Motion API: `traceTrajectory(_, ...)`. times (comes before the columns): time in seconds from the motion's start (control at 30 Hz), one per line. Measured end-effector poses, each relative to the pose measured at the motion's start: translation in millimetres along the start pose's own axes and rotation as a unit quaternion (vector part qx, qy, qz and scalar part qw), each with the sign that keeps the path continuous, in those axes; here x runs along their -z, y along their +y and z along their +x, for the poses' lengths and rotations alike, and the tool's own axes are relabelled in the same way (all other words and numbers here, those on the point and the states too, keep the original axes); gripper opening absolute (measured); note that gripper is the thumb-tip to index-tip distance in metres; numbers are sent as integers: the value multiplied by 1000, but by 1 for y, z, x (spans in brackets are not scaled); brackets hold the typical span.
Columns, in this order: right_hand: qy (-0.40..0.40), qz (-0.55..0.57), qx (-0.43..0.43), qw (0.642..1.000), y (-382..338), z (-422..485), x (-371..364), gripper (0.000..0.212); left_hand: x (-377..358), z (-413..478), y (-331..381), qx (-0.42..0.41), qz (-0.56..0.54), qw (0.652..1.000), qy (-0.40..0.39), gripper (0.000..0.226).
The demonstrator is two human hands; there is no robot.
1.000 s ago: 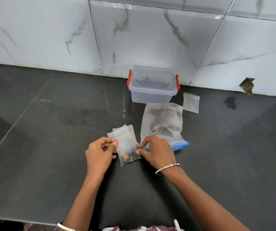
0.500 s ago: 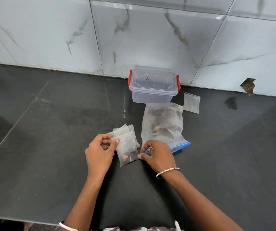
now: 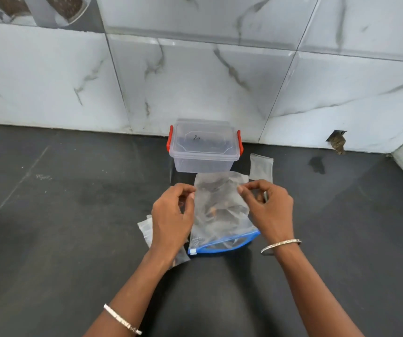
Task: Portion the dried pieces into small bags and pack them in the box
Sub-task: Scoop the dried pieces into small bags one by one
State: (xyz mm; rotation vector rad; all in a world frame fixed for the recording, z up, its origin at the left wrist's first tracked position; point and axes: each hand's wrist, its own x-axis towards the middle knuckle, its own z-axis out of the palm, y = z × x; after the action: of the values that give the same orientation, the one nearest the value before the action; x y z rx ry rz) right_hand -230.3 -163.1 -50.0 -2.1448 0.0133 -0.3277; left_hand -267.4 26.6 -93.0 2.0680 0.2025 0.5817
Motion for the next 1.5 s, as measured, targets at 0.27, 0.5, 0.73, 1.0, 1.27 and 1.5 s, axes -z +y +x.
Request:
traceTrajectory(0.27, 52, -82, -148, 984, 70, 65, 14, 22, -70, 57, 32, -72, 11, 994, -81, 10)
traceTrajectory(0.5, 70, -102, -240, 963, 97, 107, -7, 26, -136, 73, 54, -94, 108, 969, -200, 28)
traceTrajectory(0.73, 30, -114, -297, 947, 95, 124, -20, 22, -165, 84, 57, -46, 290, 910, -292, 33)
traceTrajectory(1.0, 47, -59, -267, 961, 99, 123, -18, 15, -157, 82, 54, -16, 165, 957, -239, 43)
traceTrajectory(1.27, 67, 13, -110, 992, 42, 67, 38, 13, -105, 63, 73, 12, -63, 995, -81, 31)
traceTrajectory(1.5, -50, 48, -42, 997, 11, 11, 77, 12, -40, 38, 86, 51, -213, 972, -78, 12)
